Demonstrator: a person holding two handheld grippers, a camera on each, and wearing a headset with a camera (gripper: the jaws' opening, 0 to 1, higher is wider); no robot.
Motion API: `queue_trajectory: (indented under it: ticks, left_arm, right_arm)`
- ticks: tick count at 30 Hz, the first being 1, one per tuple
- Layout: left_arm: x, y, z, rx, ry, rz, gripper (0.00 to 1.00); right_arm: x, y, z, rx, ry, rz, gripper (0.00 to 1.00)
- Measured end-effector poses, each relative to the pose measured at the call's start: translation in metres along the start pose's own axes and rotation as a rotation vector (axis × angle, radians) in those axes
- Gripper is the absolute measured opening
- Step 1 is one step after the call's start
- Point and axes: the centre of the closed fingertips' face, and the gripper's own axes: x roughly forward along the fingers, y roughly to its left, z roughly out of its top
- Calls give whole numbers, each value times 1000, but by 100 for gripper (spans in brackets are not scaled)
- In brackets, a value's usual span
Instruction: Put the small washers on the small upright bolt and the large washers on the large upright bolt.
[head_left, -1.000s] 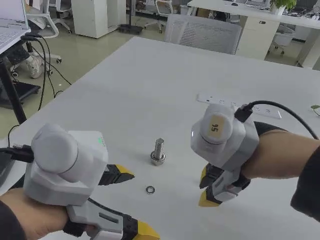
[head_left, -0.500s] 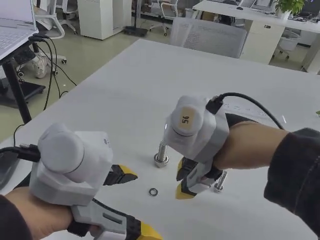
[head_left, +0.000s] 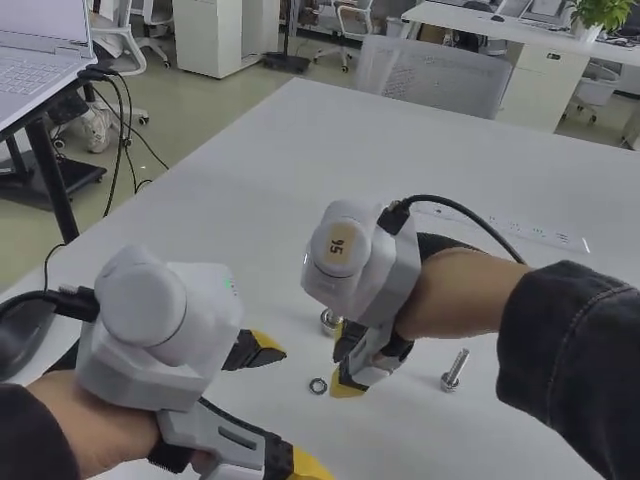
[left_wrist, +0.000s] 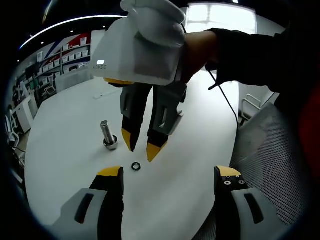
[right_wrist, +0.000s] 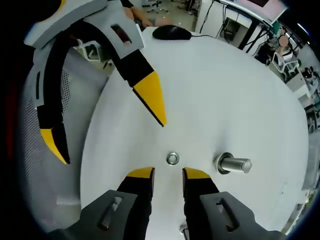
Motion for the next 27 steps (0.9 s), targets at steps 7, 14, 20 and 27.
queue_trajectory:
  ticks: [7, 14, 20, 27]
  left_arm:
    - [0, 1, 0, -3, 0, 1, 73]
    - [0, 1, 0, -6, -2, 3, 73]
    - [0, 1, 0, -9, -3, 1, 73]
    - [0, 1, 0, -11, -4, -1, 73]
  right_arm:
    - [11, -3, 3, -13, 17, 9, 24]
    - [22, -3, 4, -23, 18, 23, 23]
    - [27, -4, 1, -15, 21, 27, 23]
    - [30, -4, -1, -22, 25, 27, 21]
